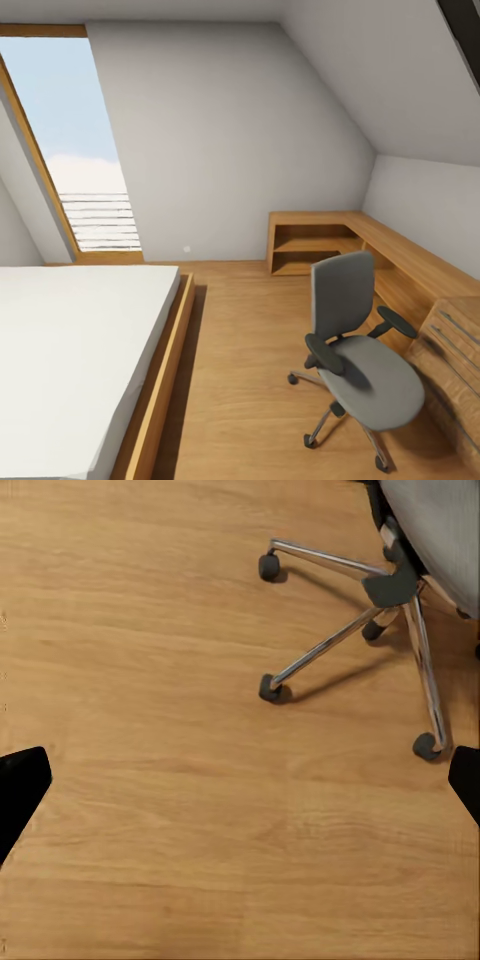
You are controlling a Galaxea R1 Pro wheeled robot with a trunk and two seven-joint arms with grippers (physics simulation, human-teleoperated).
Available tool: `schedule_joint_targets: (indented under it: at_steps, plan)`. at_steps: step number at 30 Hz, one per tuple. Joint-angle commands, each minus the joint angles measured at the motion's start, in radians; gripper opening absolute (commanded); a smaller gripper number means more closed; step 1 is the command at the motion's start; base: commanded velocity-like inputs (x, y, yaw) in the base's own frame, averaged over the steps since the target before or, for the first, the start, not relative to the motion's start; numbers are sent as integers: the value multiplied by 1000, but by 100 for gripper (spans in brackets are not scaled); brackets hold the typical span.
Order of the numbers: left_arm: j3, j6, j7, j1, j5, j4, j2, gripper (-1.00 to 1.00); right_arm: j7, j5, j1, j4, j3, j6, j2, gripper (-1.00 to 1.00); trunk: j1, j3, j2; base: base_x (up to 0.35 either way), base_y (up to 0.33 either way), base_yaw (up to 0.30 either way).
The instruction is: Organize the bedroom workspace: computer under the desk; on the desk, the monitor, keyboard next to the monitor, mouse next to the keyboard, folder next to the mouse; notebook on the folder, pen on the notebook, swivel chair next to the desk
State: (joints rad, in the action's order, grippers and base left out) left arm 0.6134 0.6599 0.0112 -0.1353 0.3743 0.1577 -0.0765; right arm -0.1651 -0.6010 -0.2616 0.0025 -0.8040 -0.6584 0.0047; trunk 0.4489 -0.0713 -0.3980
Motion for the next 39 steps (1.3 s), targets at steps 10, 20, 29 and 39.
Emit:
schedule_joint_targets:
  at_steps: [10,20,29,39]
  plan:
    - [10,-2,0,-1,17,1,-4,100,-10,-1,-1,-95,0,2,10,100,1,-2,-2,329,-24,0]
    - [8,-12,1,-1,50,59,-27,100,-46,1,-3,-192,1,2,4,100,1,-2,-2,335,-66,0]
    - [8,-12,1,-1,66,122,-44,100,-51,6,-3,-199,-2,-10,4,100,1,-2,-2,335,-22,0]
    - [9,-10,2,-1,67,104,-34,100,-48,9,-3,-195,-6,-11,3,100,1,-2,-2,333,20,0]
